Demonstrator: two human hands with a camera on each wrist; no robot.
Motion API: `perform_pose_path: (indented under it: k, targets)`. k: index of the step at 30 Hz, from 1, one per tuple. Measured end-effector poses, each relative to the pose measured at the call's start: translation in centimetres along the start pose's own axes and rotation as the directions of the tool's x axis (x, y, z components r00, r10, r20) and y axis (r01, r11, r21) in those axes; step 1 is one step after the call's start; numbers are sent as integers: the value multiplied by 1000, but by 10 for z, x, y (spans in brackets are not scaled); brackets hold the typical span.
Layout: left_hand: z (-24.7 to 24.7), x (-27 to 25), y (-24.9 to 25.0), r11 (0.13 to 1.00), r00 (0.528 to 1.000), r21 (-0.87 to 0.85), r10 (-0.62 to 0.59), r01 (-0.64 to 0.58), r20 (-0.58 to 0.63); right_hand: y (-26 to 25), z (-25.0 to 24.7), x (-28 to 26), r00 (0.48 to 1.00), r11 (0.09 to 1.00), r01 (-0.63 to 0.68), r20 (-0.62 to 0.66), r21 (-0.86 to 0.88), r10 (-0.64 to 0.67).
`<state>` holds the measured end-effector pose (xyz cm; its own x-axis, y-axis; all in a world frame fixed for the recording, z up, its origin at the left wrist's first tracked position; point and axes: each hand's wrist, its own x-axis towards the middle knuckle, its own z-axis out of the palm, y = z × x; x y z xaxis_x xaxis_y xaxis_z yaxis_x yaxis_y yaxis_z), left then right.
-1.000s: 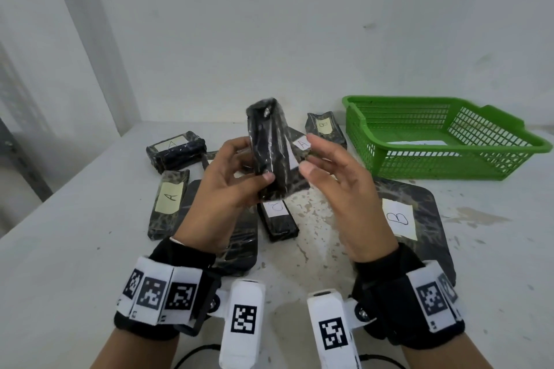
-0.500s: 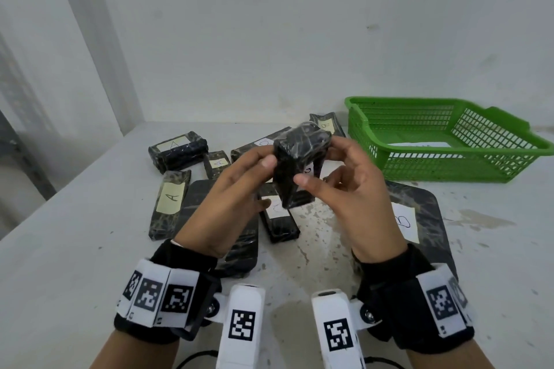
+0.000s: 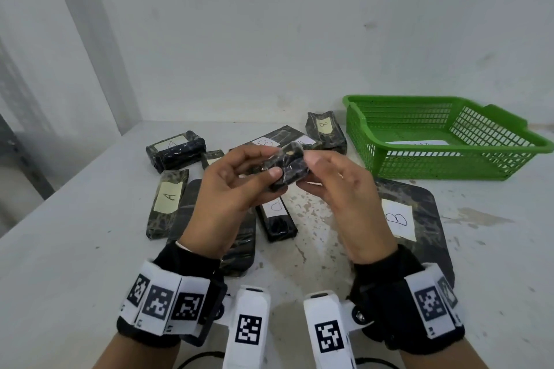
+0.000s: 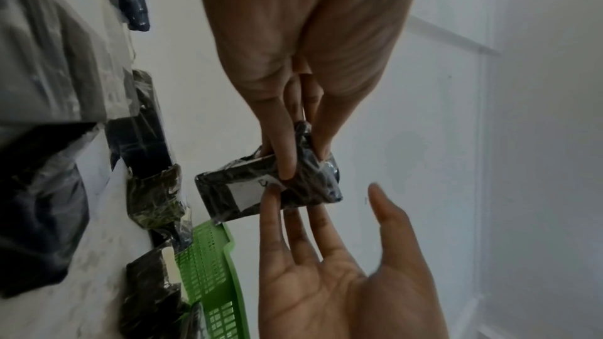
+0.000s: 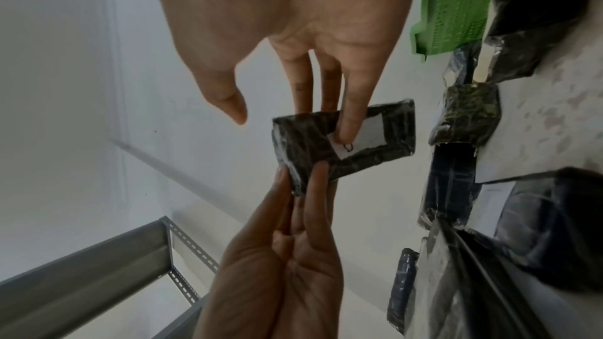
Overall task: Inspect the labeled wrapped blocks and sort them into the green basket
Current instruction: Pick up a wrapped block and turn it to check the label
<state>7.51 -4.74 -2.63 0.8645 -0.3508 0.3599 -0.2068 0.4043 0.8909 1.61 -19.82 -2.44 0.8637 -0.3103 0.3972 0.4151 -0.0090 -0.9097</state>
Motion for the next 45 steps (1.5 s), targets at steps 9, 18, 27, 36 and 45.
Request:
perform_pose_path:
  k: [9, 18, 27, 36, 45]
  targets:
    - [7, -4, 0, 998, 999, 59, 29, -29, 17, 8, -3, 0, 982, 981, 149, -94, -123, -161]
    - [8, -5, -4, 987, 998, 151, 61, -59, -6, 7, 0, 0, 987, 982, 103, -105, -160, -121]
    - [9, -4, -4, 986, 998, 156, 56, -58, 18, 8, -1, 1, 987, 973, 122, -82, -195, -140]
    - [10, -7, -1, 977, 996, 202, 62, -74, 63, 11, -5, 1, 982, 964, 158, -68, -214, -177]
    - [7, -6, 0, 991, 997, 128, 17, -27, 74, 9, -2, 1, 985, 970, 156, -50, -188, -168]
